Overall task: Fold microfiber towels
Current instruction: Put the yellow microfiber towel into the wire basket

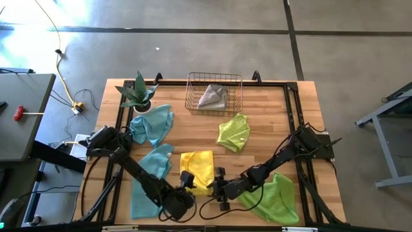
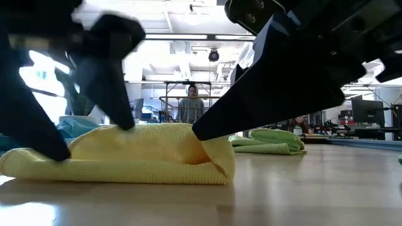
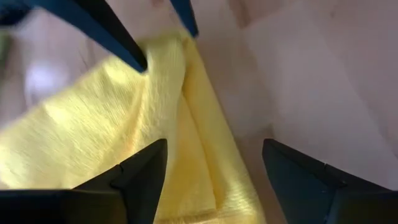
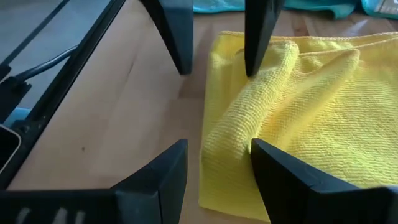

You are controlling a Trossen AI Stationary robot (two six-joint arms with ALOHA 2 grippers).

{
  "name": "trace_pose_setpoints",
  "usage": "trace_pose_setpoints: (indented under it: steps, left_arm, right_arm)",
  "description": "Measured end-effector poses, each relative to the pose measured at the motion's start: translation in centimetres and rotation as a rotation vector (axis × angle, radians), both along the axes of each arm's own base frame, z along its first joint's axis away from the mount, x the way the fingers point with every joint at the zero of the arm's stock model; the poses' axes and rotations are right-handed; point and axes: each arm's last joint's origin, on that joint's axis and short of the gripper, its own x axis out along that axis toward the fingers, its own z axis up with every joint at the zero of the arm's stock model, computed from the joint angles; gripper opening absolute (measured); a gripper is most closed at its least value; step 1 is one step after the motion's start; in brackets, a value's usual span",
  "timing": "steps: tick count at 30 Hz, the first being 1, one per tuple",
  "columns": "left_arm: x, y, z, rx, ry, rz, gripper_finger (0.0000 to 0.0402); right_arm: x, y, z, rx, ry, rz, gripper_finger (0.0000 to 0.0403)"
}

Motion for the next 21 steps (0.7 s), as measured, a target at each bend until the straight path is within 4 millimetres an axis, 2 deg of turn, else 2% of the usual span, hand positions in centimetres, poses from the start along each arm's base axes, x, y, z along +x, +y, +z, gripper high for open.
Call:
trace_pose_setpoints:
  steps: [5,9,15,18,21]
  left_arm:
    - [0.4,0.8,-1.3,-0.031,0.066,0.053,0.0255]
    - [0.4,1.2,-1.5,-0.128,0.128,0.103,0.0255]
    - [0.3,1.6,-1.7,-0.183,0.144,0.208,0.0251]
    - [0.5,2.1,-1.8,-0.227,0.179,0.236,0.0229]
    - [0.6,2.4,-1.8,-0.239,0.188,0.238,0.0189]
  right_arm:
    - [0.0,0.0,0.0,0.005,0.006,0.003,0.017]
    - [-0.1,0.1,-0.1,0.015,0.016,0.023,0.017]
    - [-0.1,0.0,-0.1,0.01,0.024,0.027,0.017]
    - [-0.1,0.0,-0.2,0.007,0.03,0.029,0.017]
    - [-0.1,0.0,-0.2,0.007,0.03,0.029,0.017]
